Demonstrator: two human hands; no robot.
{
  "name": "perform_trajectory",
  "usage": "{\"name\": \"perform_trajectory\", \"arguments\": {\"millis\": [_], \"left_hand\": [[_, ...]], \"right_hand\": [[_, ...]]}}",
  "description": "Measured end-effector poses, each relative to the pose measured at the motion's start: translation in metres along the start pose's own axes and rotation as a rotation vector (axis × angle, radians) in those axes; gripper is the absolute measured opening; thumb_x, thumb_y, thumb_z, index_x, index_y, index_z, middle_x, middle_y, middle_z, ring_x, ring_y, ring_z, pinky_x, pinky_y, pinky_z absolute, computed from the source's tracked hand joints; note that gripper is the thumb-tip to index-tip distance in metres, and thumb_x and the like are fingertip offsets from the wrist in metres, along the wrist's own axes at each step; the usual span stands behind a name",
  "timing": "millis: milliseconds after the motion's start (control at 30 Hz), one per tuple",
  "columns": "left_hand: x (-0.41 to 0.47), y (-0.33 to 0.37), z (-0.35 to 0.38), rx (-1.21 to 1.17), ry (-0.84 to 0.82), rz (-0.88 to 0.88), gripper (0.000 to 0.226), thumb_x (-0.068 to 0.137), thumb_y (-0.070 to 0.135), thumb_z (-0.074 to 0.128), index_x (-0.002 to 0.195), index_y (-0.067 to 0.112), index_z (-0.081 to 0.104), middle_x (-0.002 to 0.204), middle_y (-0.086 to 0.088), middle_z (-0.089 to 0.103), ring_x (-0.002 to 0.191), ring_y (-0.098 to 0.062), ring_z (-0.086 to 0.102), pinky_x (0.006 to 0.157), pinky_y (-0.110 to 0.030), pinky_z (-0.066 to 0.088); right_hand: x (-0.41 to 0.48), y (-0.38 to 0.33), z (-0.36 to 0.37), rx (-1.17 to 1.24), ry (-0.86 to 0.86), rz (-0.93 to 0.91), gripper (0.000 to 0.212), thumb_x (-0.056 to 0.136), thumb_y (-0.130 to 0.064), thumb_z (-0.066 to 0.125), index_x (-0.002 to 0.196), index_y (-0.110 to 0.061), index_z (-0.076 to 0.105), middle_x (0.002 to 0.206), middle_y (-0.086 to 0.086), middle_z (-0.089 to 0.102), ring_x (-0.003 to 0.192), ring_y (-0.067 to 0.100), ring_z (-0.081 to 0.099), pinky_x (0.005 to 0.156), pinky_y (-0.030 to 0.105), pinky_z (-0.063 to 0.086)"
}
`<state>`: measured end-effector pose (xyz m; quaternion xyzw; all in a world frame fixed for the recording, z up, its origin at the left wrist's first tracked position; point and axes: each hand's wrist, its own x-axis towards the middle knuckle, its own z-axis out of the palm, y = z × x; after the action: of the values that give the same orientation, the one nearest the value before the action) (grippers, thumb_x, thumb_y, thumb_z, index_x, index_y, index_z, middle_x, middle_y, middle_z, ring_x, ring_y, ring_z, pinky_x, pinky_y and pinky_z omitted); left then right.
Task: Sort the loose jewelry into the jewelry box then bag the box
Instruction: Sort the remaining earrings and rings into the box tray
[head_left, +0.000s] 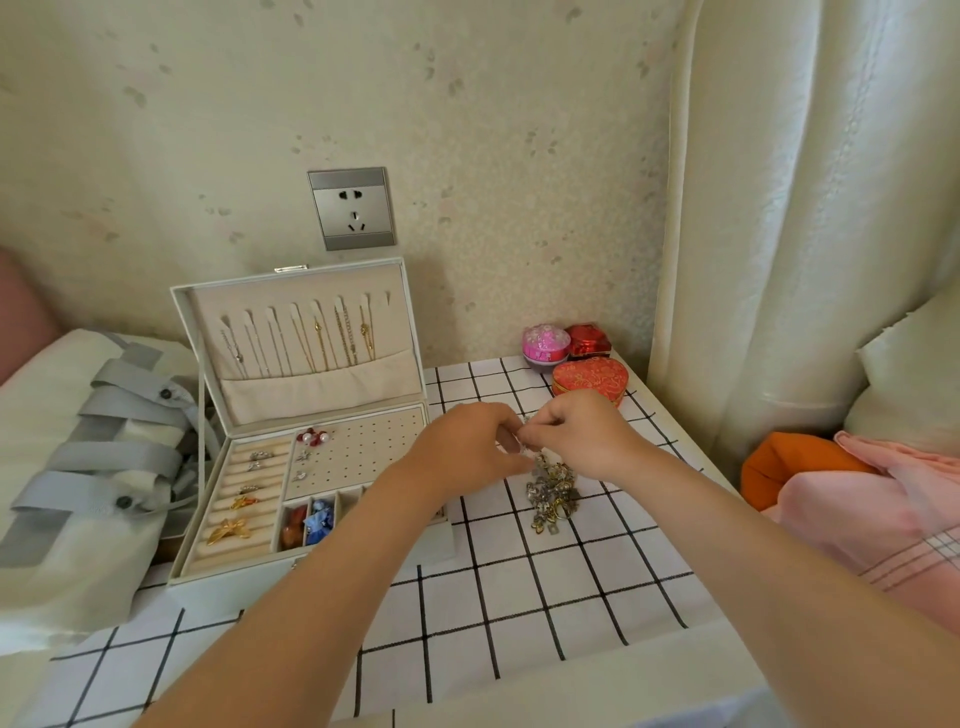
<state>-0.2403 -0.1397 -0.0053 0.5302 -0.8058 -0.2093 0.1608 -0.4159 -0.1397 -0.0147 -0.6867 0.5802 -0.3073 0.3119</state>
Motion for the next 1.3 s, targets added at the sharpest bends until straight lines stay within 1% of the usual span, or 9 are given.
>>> {"name": "perform_trajectory", "arguments": {"millis": [67, 167, 267, 367, 467, 667, 800, 1033, 1300], "left_hand": [[-0.001, 0.002, -0.001, -0.123, 0.052, -0.036, 0.017, 0.079, 0.040, 0.077, 0.095, 0.034, 0.072, 0.077, 0.018, 0.070, 0.076, -0.004, 0.064, 0.075, -0.032, 0.054], [-0.004, 0.004, -0.004, -0.206, 0.093, -0.059, 0.006, 0.082, 0.033, 0.075, 0.088, 0.032, 0.077, 0.074, 0.012, 0.073, 0.065, -0.009, 0.062, 0.068, -0.031, 0.052], [-0.008, 0.003, -0.008, -0.140, 0.108, -0.095, 0.011, 0.086, 0.030, 0.071, 0.095, 0.031, 0.077, 0.082, 0.014, 0.072, 0.066, 0.001, 0.058, 0.066, -0.024, 0.049], [-0.013, 0.003, -0.013, 0.008, 0.146, -0.130, 0.014, 0.089, 0.031, 0.067, 0.101, 0.035, 0.072, 0.091, 0.016, 0.069, 0.080, -0.002, 0.059, 0.073, -0.023, 0.047], [-0.018, 0.005, -0.016, 0.058, 0.153, -0.124, 0.013, 0.090, 0.032, 0.064, 0.100, 0.036, 0.070, 0.094, 0.017, 0.069, 0.080, -0.002, 0.056, 0.069, -0.021, 0.041], [-0.023, 0.006, -0.016, 0.112, 0.124, -0.096, 0.014, 0.089, 0.031, 0.063, 0.101, 0.035, 0.069, 0.094, 0.017, 0.068, 0.088, -0.004, 0.059, 0.068, -0.021, 0.041], [-0.027, 0.007, -0.016, 0.098, 0.111, -0.091, 0.014, 0.089, 0.031, 0.063, 0.102, 0.035, 0.068, 0.095, 0.016, 0.068, 0.085, -0.003, 0.057, 0.064, -0.020, 0.038], [-0.034, 0.003, -0.021, 0.075, 0.126, -0.092, 0.012, 0.089, 0.032, 0.064, 0.099, 0.036, 0.068, 0.092, 0.018, 0.067, 0.070, 0.002, 0.053, 0.061, -0.018, 0.038], [-0.054, -0.017, -0.045, 0.001, 0.233, -0.124, 0.010, 0.089, 0.032, 0.065, 0.097, 0.038, 0.068, 0.088, 0.021, 0.066, 0.075, 0.003, 0.055, 0.071, -0.024, 0.049]], "right_hand": [[-0.001, -0.003, -0.001, 0.105, 0.006, 0.040, 0.009, 0.087, -0.024, 0.077, 0.079, -0.019, 0.079, 0.080, -0.003, 0.077, 0.075, 0.003, 0.069, 0.072, 0.023, 0.054], [-0.006, -0.007, -0.002, 0.205, -0.023, 0.076, 0.012, 0.090, -0.019, 0.073, 0.089, -0.009, 0.080, 0.083, 0.002, 0.077, 0.051, -0.009, 0.057, 0.053, 0.007, 0.041], [-0.009, -0.007, -0.003, 0.205, -0.075, 0.062, 0.010, 0.092, -0.016, 0.071, 0.094, -0.009, 0.078, 0.086, 0.002, 0.077, 0.050, -0.008, 0.057, 0.048, 0.006, 0.039], [-0.011, -0.004, -0.004, -0.016, -0.138, -0.042, 0.011, 0.087, -0.014, 0.074, 0.089, -0.025, 0.077, 0.086, -0.005, 0.076, 0.076, 0.002, 0.068, 0.068, 0.015, 0.050], [-0.014, -0.004, -0.002, -0.368, -0.218, -0.134, 0.016, 0.086, -0.019, 0.072, 0.091, -0.033, 0.078, 0.092, -0.017, 0.072, 0.088, 0.001, 0.065, 0.082, 0.027, 0.053], [-0.015, -0.014, 0.007, -0.743, -0.317, -0.170, 0.022, 0.088, -0.030, 0.072, 0.109, -0.036, 0.075, 0.104, -0.011, 0.066, 0.096, 0.013, 0.061, 0.074, 0.028, 0.045], [-0.010, -0.018, 0.011, -0.828, -0.303, -0.129, 0.019, 0.085, -0.032, 0.074, 0.104, -0.032, 0.076, 0.111, -0.005, 0.069, 0.100, 0.020, 0.063, 0.081, 0.032, 0.052], [-0.013, -0.022, 0.007, -0.703, -0.257, -0.113, 0.002, 0.081, -0.027, 0.075, 0.081, -0.029, 0.074, 0.090, -0.010, 0.071, 0.088, 0.011, 0.064, 0.071, 0.028, 0.050], [-0.010, -0.049, 0.002, -0.432, -0.090, -0.104, 0.009, 0.082, -0.031, 0.073, 0.073, -0.030, 0.072, 0.079, -0.019, 0.071, 0.076, 0.000, 0.065, 0.073, 0.035, 0.058]]}}
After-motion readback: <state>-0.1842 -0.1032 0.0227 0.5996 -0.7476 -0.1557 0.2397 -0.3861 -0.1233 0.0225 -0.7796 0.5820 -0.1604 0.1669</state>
